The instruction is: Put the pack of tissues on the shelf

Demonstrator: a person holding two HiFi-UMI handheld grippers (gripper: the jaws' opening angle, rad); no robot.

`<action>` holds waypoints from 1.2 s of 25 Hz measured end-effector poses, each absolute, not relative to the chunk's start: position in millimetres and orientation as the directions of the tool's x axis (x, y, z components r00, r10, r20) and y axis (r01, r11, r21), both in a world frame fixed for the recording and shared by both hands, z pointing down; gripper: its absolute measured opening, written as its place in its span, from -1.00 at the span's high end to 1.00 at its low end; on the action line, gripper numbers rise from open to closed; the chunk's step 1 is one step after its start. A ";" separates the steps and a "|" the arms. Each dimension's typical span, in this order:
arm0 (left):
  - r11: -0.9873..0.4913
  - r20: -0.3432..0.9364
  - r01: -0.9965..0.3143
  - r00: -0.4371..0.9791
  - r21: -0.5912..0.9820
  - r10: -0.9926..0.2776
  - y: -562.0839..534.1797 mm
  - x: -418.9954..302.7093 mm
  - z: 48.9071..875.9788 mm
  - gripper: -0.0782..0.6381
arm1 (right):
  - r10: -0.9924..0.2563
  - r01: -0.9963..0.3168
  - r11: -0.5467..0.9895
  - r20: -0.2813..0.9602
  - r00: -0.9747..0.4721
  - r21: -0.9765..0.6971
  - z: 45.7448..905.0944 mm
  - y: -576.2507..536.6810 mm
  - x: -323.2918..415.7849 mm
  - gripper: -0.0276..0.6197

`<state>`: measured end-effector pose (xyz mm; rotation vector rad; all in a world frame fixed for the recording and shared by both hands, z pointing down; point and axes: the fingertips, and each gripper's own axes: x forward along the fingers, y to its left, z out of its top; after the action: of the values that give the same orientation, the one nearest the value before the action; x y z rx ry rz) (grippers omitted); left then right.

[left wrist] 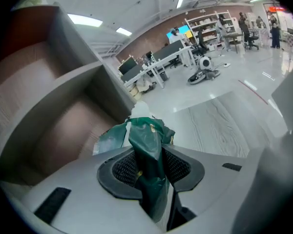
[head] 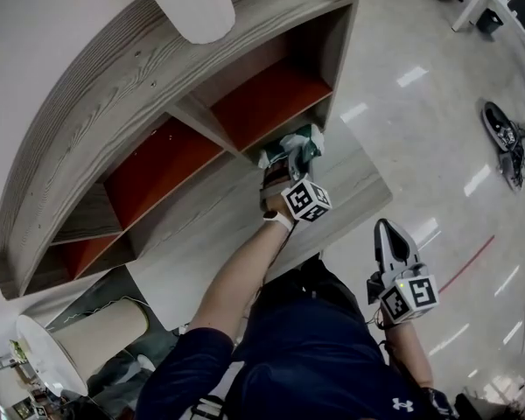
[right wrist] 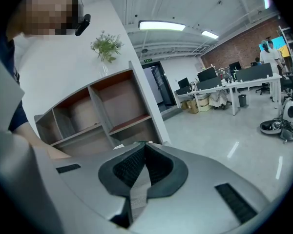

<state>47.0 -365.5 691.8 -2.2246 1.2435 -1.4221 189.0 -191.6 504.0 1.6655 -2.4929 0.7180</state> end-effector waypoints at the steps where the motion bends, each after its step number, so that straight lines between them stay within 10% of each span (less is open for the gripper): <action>1: -0.614 0.645 -0.535 0.157 -0.580 -0.748 -371.6 46.7 696.9 0.41 | -0.860 -0.890 0.301 0.305 -0.409 -0.342 504.8 -190.3 191.4 0.88; 21: -0.590 0.740 -0.556 -0.069 -0.586 -0.669 -443.3 6.4 765.6 0.37 | -0.875 -0.931 0.207 0.369 -0.314 -0.302 511.6 -172.7 226.0 0.88; 30: -0.576 0.721 -0.606 0.007 -0.549 -0.693 -436.1 15.5 733.9 0.01 | -0.873 -0.916 0.248 0.336 -0.352 -0.317 505.8 -178.1 211.2 0.88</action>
<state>15.5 -436.1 733.9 -2.1691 1.4040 -1.6394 211.2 -178.1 505.8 1.7322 -2.4081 0.7129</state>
